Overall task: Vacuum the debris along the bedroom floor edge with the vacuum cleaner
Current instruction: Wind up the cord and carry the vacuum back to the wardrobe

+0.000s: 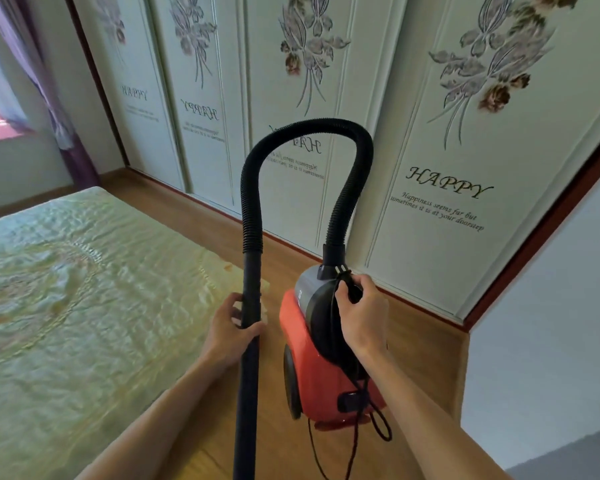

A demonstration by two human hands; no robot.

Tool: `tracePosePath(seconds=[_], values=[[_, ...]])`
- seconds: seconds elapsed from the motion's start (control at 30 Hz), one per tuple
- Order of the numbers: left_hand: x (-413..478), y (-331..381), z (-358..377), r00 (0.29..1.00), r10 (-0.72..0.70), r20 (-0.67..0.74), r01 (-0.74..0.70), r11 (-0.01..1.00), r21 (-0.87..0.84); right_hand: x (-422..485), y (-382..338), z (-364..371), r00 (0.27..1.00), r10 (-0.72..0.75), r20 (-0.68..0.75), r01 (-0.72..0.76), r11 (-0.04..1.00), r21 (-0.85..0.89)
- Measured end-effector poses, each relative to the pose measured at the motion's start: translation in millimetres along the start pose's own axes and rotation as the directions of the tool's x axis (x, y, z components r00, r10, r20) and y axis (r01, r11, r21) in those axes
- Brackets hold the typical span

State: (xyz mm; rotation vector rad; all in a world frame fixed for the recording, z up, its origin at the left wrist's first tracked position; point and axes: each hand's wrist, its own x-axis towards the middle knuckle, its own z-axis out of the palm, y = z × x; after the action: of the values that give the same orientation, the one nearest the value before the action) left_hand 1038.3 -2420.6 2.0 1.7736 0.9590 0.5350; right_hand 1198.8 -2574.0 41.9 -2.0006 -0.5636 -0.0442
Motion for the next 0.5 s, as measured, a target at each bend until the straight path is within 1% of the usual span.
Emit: tracePosePath(seconds=[0.1,0.33,0.5], values=[[47.6,10.5,2.4,0.999,-0.002,-0.037,0.003,1.000,0.019,48.0,-3.1,28.9,1.000,-0.010,0.023,0.010,1.000,0.017],[139.6,30.3,-9.3,0.991,-0.027,-0.132,0.027,1.000,-0.008,136.5,-20.7,85.9,0.992,-0.070,0.109,0.062,0.996,0.071],[196.3,33.2,-26.4,0.986,-0.036,-0.161,0.033,0.999,-0.021,189.2,-33.6,126.6,0.985,-0.088,0.146,0.073,0.992,0.103]])
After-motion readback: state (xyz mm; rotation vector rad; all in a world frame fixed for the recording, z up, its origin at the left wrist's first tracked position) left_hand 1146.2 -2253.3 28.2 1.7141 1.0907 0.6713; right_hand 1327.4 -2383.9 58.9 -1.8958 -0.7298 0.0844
